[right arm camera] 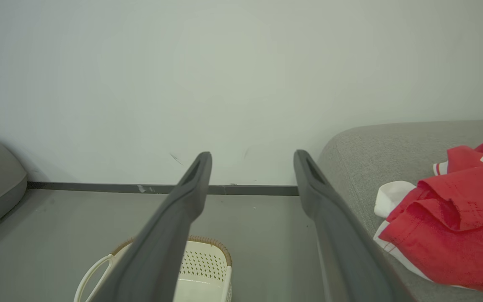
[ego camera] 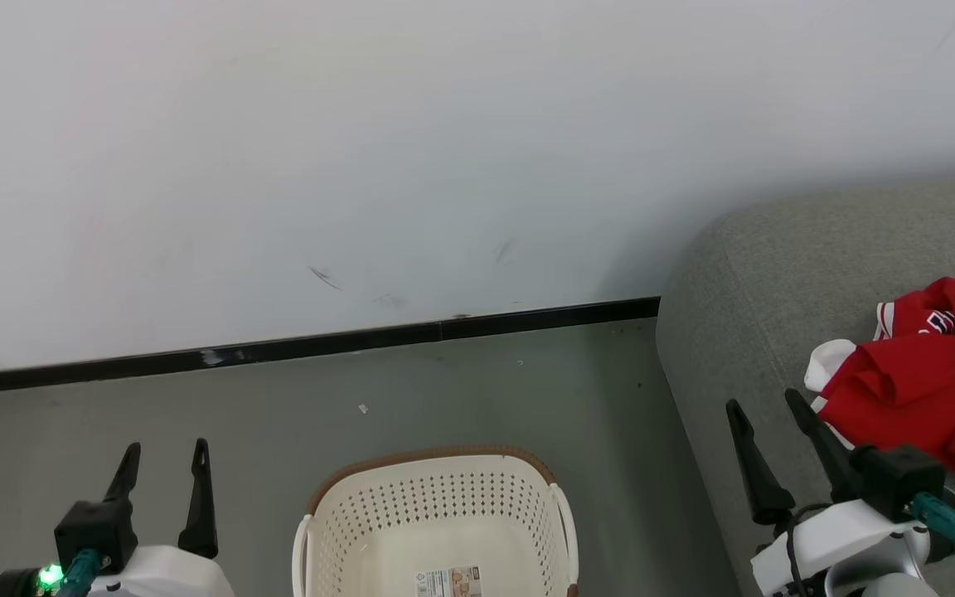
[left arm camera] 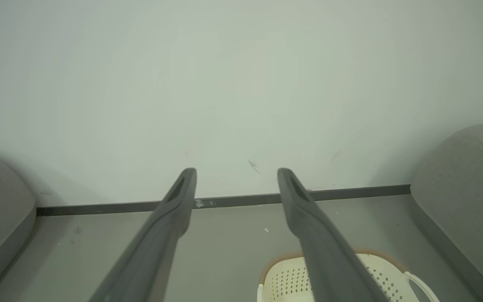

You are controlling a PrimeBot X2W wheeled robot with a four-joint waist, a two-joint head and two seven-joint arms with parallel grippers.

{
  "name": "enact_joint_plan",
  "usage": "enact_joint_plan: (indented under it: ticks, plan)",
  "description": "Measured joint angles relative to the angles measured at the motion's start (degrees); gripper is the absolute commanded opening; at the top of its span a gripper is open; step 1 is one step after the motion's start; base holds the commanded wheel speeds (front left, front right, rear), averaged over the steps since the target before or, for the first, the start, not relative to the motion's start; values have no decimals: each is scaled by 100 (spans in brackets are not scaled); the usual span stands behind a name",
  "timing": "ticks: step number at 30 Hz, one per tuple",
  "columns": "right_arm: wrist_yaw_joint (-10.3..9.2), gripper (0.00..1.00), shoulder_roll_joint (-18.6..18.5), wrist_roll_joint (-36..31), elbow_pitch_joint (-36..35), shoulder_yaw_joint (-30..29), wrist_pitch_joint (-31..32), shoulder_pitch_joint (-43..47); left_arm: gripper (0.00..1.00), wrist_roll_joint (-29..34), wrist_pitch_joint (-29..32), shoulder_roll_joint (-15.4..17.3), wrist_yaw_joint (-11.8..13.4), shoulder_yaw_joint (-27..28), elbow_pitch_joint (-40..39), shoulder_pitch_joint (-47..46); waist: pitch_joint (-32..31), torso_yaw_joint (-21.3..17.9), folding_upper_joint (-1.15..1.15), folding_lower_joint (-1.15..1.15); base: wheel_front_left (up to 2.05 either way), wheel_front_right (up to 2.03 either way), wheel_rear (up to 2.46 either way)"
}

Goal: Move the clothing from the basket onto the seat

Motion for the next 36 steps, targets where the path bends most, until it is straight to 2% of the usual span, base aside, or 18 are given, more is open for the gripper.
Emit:
enact_joint_plan:
  ticks: [1,2,8,13,24,36]
  plan:
    - [0,100,0,1,0,1,0,0,100,0,1,0,0,-1,-5,-18,2,4,0,0,0,0,0]
    - [1,0,3,1,16,1,1,4,0,0,2,-10,-1,-3,-1,-23,4,8,0,0,0,0,0]
    - [1,0,87,-1,376,21,20,294,0,-4,10,-350,-3,-151,301,291,5,10,0,0,0,0,0]
    - [1,0,90,214,376,42,21,342,0,-226,92,-404,-46,-52,305,334,7,16,0,0,0,0,0]
    - [1,0,90,1376,253,74,131,343,0,-1022,352,-535,-296,225,233,333,21,51,0,2,0,0,0]
    - [0,0,86,2517,254,-48,392,333,0,-1746,601,-645,-548,524,154,333,10,83,0,39,0,0,0]
